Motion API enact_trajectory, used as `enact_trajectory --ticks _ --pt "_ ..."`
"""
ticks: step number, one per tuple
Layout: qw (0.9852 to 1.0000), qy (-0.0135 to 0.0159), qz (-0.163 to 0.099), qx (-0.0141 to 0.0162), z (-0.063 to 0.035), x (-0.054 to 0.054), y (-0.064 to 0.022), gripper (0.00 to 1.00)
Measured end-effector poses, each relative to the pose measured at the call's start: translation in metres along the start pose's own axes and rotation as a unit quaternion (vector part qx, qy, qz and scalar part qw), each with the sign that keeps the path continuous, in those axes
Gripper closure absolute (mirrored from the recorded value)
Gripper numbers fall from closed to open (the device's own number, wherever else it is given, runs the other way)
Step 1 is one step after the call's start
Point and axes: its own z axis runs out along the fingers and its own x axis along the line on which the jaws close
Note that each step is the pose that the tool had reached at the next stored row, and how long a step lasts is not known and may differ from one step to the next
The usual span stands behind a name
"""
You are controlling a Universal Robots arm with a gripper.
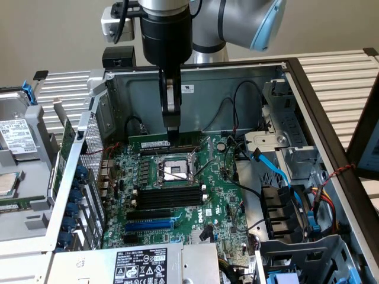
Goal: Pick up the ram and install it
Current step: 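Insert the ram into the slot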
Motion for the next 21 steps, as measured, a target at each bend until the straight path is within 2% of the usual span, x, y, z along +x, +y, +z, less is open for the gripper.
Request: enact_trajectory --ticks 7,10,12,13,14,15,17,21 --pt "1.0 0.0003 0.001 -0.0001 0.0064 0.005 -0.0001 0.87" --pt "1.0 0.0014 0.005 0.0011 0.0098 0.005 -0.0001 0.87" --pt "0.9999 0.0029 0.016 0.0019 0.0173 0.005 -0.0001 0.87" --pt "0.9998 0.007 0.017 0.0022 0.0206 0.005 -0.0001 0.87" --pt "0.9997 0.0174 0.017 0.0069 0.024 0.005 0.0 0.87" --pt "0.9996 0.0163 0.017 0.014 0.0313 0.005 -0.0001 0.87" --pt "0.9996 0.0162 0.018 0.014 0.0435 0.006 0.0005 0.87" --pt "0.9996 0.0162 0.018 0.014 0.0479 0.007 0.0005 0.87"
